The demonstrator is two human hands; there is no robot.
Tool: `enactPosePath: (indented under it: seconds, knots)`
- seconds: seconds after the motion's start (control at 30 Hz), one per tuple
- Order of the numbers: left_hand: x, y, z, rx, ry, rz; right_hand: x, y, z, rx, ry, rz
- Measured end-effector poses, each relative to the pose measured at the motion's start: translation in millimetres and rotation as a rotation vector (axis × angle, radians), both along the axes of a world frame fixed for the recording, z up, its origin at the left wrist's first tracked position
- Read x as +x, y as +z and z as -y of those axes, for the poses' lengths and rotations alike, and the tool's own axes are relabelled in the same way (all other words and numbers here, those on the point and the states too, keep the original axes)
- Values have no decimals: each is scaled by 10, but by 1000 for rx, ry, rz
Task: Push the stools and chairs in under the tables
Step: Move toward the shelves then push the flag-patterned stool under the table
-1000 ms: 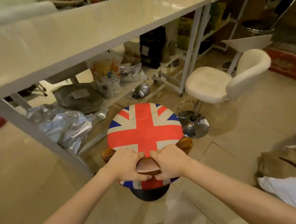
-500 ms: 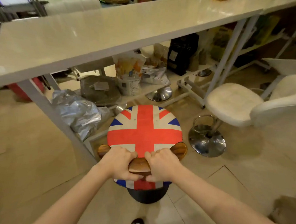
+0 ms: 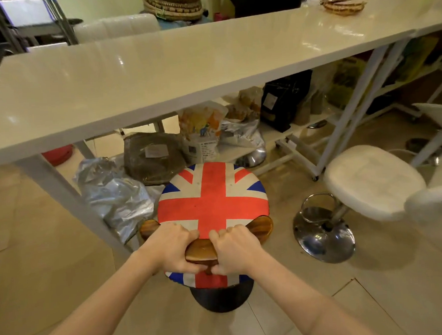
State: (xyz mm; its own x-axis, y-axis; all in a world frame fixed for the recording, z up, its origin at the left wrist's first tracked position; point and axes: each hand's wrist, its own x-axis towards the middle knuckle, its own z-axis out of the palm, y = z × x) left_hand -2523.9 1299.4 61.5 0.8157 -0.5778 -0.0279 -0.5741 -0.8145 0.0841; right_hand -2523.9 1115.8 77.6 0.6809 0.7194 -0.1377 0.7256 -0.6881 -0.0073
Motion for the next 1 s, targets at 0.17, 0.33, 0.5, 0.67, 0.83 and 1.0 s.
enactPosePath:
  seconds: [0.17,0.33,0.5,0.67,0.83,1.0]
  knots:
    - [508,-6,-192,25,24,-24,521,-21,-195,-3,10,9]
    - [961,-14,-365,58,55,-50,978,-45,-370,2,5,11]
    - [1286,12,-445,63,51,-63,1336,-59,-461,-7,16,28]
    - [1470,4,-448,47,74,-77,1568,-71,-465,-11,36,36]
    - [1477,-26,-328,34,126,-68,1687,-66,-328,-20,93,22]
    - [1391,-19,-24,22,233,-75,1837,-82,-78,-28,188,12]
